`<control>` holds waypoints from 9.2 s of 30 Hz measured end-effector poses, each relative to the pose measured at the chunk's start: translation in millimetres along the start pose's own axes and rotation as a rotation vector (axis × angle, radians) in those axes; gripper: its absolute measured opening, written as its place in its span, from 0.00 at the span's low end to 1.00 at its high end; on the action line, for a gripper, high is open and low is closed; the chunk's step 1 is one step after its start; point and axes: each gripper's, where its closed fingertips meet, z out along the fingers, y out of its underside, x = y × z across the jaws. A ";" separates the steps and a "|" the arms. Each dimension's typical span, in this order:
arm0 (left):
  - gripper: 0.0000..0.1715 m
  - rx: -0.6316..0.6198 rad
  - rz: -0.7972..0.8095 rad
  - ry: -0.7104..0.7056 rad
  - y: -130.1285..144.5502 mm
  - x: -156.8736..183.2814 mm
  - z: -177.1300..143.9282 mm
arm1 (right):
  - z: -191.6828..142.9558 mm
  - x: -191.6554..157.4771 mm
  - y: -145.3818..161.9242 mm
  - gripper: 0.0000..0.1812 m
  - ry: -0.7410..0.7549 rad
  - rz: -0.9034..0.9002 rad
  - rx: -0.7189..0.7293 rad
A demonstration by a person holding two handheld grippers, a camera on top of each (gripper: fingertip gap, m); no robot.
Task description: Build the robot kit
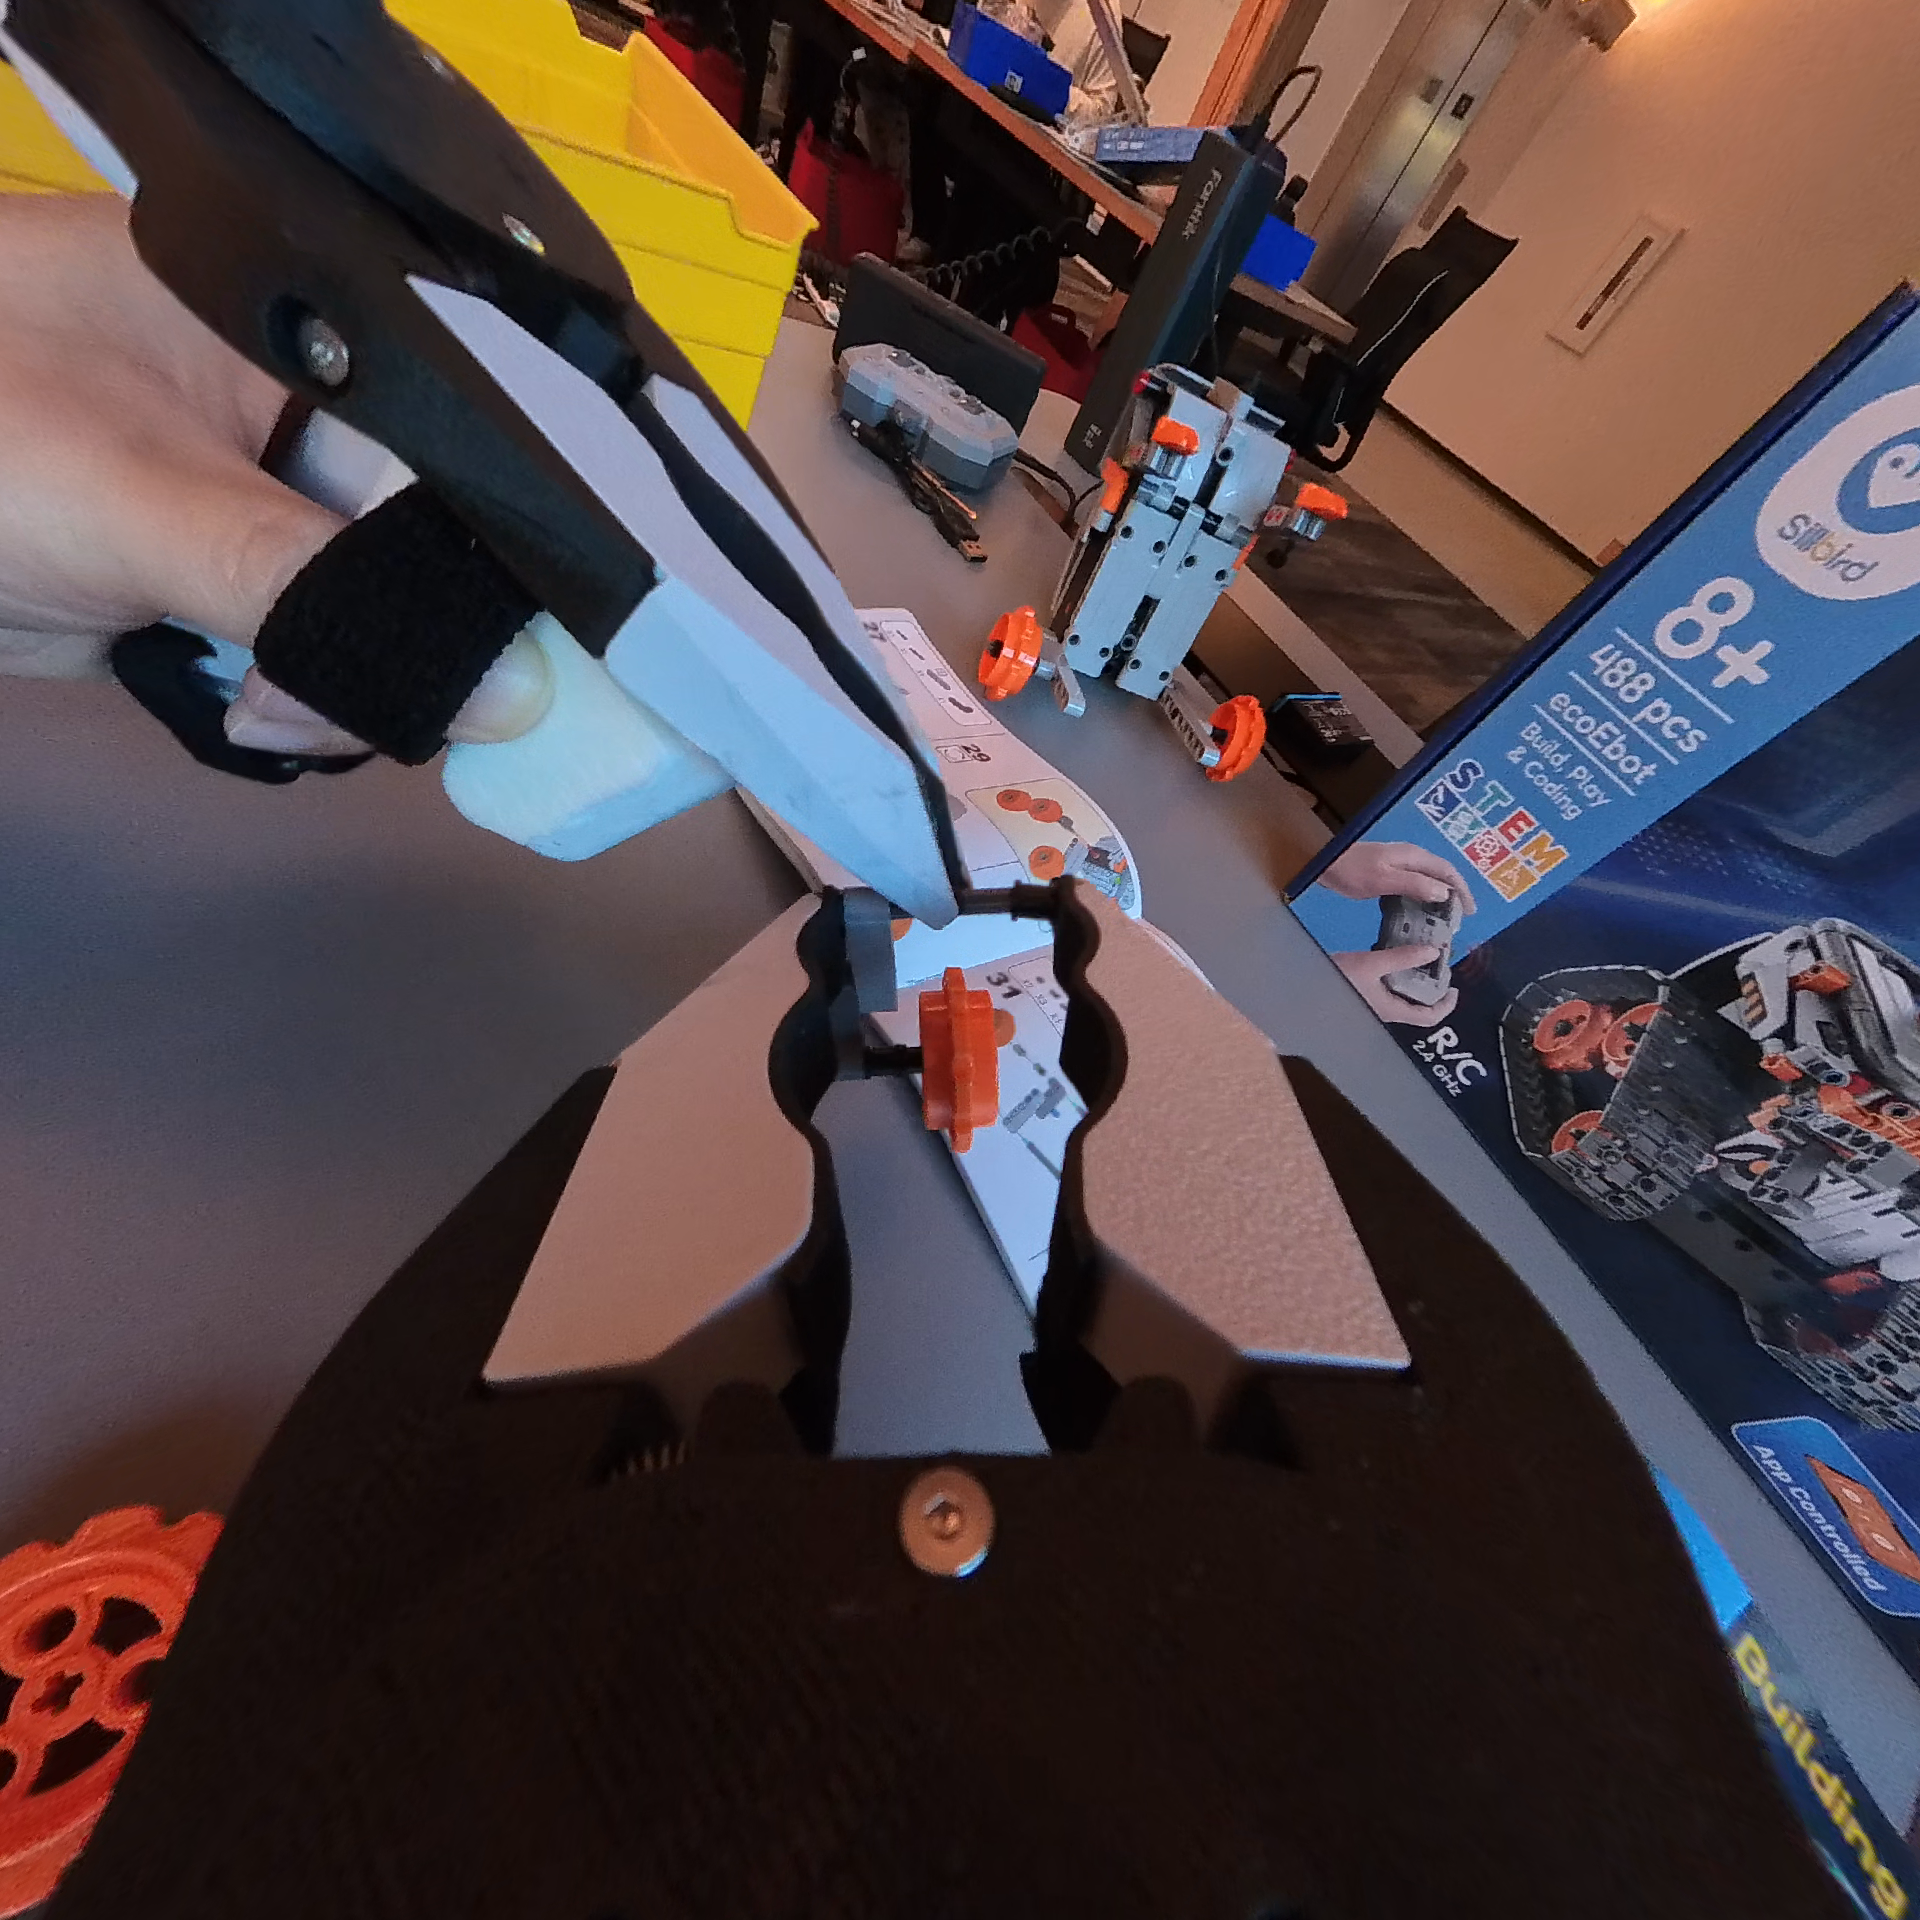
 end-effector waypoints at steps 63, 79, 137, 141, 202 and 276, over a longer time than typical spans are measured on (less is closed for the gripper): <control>0.00 -0.053 -0.043 0.067 5.7 8.0 -2.6 | -2.9 -13.5 0.5 0.21 -0.146 0.086 0.029; 0.00 -0.038 -0.052 0.089 1.4 6.8 -5.9 | -2.2 -12.1 -3.6 0.18 -0.116 0.090 0.033; 0.01 -0.124 0.062 0.347 2.9 26.1 -38.8 | -18.1 -39.2 -6.2 0.23 -0.257 -0.129 0.046; 0.00 -0.255 0.197 0.428 29.0 44.9 -55.7 | -27.7 -70.5 -16.4 0.19 -0.476 -0.003 0.098; 0.03 -0.051 0.289 0.181 38.0 37.3 -68.0 | -37.3 -69.6 -31.1 0.03 -0.871 0.438 0.200; 0.04 0.060 0.391 0.443 7.8 88.0 -51.9 | -78.1 -27.4 -56.0 0.34 -0.634 0.236 0.341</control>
